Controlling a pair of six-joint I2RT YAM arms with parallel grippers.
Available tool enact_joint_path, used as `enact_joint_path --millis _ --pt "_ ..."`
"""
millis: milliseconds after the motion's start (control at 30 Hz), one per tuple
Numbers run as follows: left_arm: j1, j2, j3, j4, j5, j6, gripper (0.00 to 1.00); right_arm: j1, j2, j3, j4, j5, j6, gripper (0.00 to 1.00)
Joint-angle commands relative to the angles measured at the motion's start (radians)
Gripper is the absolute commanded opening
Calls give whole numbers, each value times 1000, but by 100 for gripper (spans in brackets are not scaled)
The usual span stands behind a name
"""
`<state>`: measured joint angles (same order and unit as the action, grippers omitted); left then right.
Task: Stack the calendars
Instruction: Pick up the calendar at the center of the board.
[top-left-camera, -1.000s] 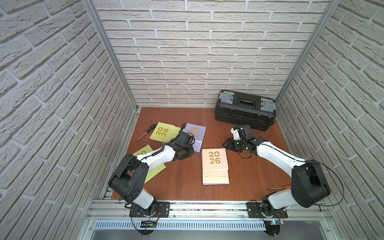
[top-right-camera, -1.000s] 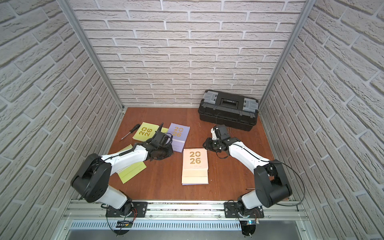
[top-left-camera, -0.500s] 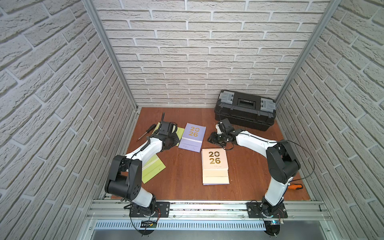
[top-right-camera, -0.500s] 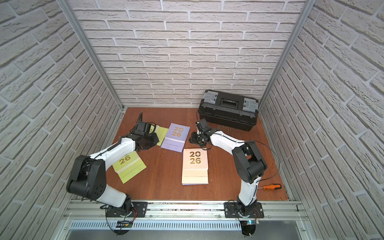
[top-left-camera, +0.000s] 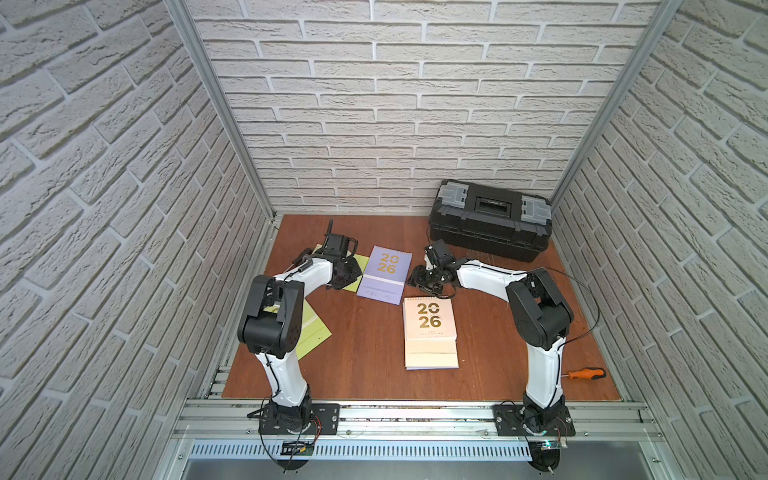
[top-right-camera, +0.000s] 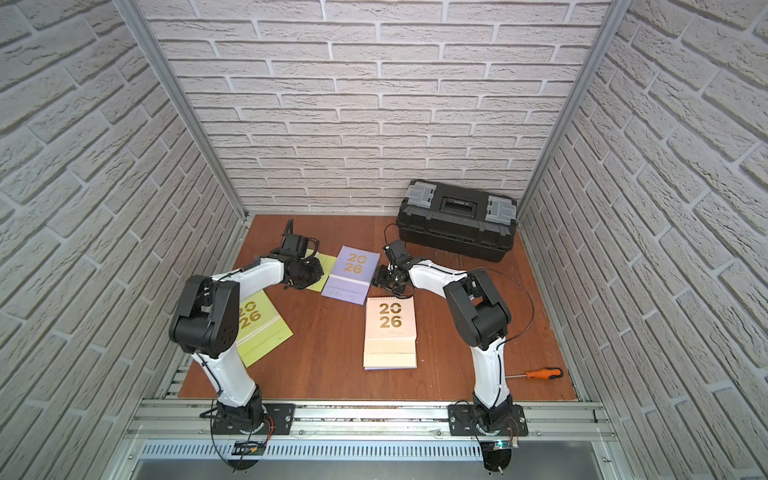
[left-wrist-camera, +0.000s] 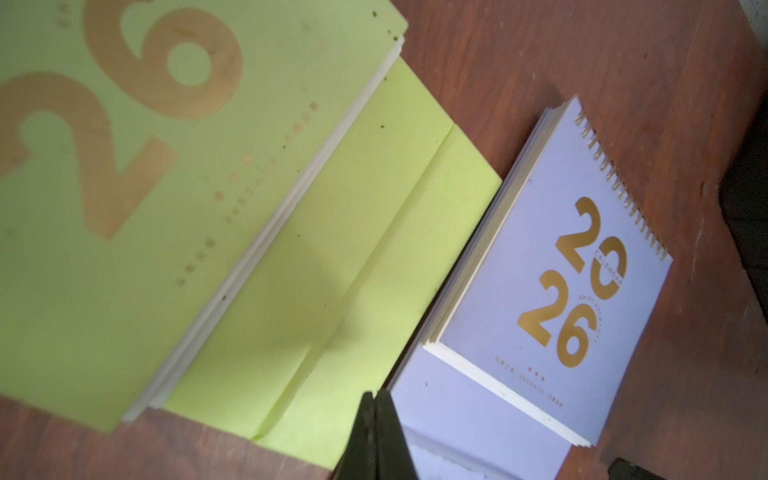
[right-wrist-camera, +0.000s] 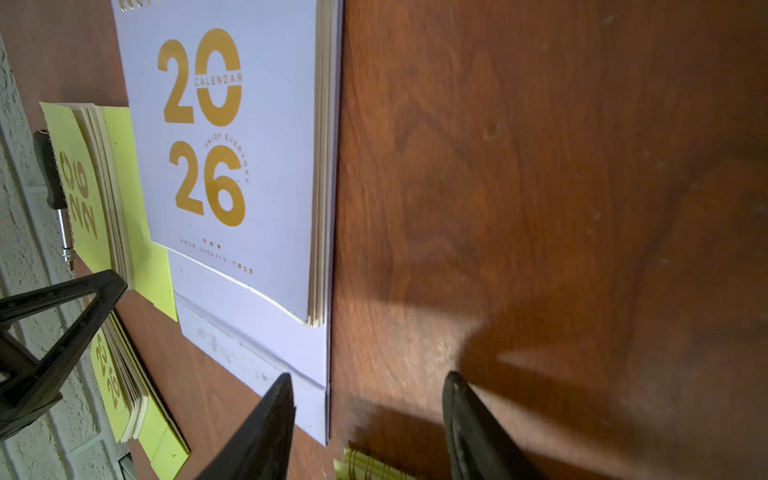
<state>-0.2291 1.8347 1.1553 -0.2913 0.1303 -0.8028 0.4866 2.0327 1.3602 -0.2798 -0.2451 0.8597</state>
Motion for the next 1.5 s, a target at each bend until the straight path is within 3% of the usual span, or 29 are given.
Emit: enact_joint_path --millis 0,533,933,1467 --pt "8 40 36 30 22 17 0 7 23 50 25 -9 12 60" --pt "-5 152 101 65 85 -5 0 -3 117 138 17 -37 39 61" --pt "-30 186 98 144 152 -72 0 -26 135 104 123 -116 95 62" --pt "-35 206 97 124 136 -80 0 -45 156 41 206 -121 182 62"
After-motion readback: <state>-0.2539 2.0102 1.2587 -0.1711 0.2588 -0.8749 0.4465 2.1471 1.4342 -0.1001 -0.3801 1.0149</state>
